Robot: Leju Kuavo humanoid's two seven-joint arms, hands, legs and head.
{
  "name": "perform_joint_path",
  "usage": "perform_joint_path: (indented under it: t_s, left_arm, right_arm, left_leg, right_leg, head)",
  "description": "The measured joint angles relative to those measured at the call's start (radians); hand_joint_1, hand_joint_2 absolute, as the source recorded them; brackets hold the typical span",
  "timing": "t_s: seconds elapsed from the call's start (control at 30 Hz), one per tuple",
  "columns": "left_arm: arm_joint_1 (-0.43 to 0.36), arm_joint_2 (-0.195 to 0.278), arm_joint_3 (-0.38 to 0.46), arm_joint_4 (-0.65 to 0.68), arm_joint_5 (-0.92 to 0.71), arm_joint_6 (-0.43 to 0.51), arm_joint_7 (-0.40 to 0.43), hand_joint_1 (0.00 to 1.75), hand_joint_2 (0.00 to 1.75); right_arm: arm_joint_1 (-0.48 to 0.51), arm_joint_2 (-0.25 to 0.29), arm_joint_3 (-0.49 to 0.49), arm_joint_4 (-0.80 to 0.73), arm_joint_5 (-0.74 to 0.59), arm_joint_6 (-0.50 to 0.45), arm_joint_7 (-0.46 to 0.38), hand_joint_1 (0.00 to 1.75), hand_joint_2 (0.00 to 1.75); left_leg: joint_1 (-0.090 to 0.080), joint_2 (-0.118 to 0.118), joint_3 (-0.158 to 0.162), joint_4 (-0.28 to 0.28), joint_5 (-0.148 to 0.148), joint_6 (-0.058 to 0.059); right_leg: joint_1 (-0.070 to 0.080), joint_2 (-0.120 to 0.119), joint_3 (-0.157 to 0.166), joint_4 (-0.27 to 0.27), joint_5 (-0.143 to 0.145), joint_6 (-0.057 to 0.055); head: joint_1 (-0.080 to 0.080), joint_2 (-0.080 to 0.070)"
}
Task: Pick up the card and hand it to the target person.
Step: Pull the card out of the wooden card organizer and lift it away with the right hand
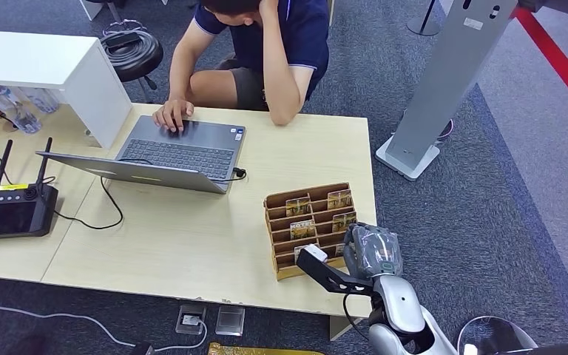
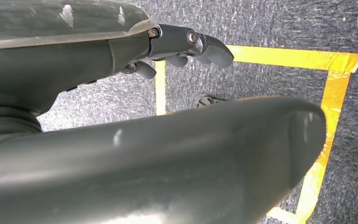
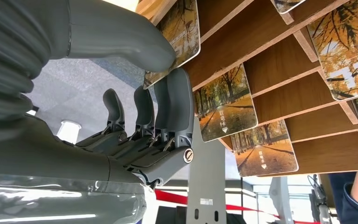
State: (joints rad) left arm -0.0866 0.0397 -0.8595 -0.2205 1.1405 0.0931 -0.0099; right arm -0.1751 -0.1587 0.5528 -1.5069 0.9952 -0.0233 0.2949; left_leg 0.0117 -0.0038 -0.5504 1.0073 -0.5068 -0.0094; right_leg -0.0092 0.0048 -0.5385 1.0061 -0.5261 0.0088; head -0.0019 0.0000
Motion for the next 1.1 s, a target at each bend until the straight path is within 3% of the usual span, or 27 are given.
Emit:
perform_joint_path:
  t_s: [0.3, 0.5, 0.67, 0.9, 1.1]
  left_arm:
    - [0.000, 0.000, -0.009, 0.000, -0.007, -0.001, 0.000, 0.00, 0.00]
    - [0.000, 0.000, -0.017, 0.000, -0.008, -0.002, 0.000, 0.00, 0.00]
    - [0.000, 0.000, -0.021, 0.000, -0.008, -0.002, 0.000, 0.00, 0.00]
    - [0.000, 0.000, -0.022, 0.000, -0.007, -0.001, 0.002, 0.00, 0.00]
    - [0.000, 0.000, -0.022, 0.000, -0.003, 0.005, 0.003, 0.00, 0.00]
  right_arm:
    - [0.000, 0.000, 0.000, 0.006, -0.004, -0.006, 0.007, 1.09, 1.75]
    - [0.009, 0.000, 0.001, 0.015, -0.006, -0.006, 0.011, 1.18, 1.75]
    - [0.010, 0.000, 0.002, 0.024, -0.008, -0.006, 0.011, 1.13, 1.75]
    - [0.010, 0.000, 0.002, 0.032, -0.016, -0.006, 0.008, 1.38, 1.75]
    - [0.006, 0.000, 0.002, 0.036, -0.020, -0.006, -0.001, 1.71, 1.75]
  left_leg:
    - [0.000, 0.000, 0.001, 0.000, 0.000, 0.000]
    - [0.000, 0.000, 0.000, 0.000, 0.000, 0.000]
    - [0.000, 0.000, 0.000, 0.000, 0.000, 0.000]
    - [0.000, 0.000, 0.000, 0.000, 0.000, 0.000]
    - [0.000, 0.000, 0.001, 0.000, 0.000, 0.000]
  right_leg:
    - [0.000, 0.000, 0.001, 0.000, 0.000, 0.000]
    - [0.000, 0.000, 0.000, 0.000, 0.000, 0.000]
    - [0.000, 0.000, 0.000, 0.000, 0.000, 0.000]
    - [0.000, 0.000, 0.000, 0.000, 0.000, 0.000]
    - [0.000, 0.000, 0.000, 0.000, 0.000, 0.000]
  head:
    - [0.000, 0.000]
    - [0.001, 0.000]
    - [0.000, 0.000]
    - [0.000, 0.000]
    - [0.000, 0.000]
